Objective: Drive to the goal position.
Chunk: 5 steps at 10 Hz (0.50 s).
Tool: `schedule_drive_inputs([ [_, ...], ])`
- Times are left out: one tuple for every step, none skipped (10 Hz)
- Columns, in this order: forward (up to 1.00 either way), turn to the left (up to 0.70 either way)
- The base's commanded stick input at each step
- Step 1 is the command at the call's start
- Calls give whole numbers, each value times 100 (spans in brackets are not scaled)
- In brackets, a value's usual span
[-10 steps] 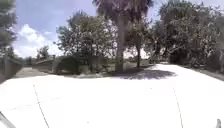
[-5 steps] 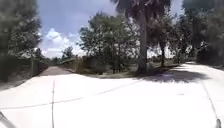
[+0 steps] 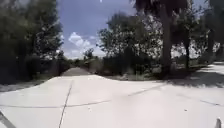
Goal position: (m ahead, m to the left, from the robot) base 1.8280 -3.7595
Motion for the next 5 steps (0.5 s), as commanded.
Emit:
schedule_drive_inputs([
  [50,1],
  [50,1],
  [50,1],
  [50,1],
  [50,1],
])
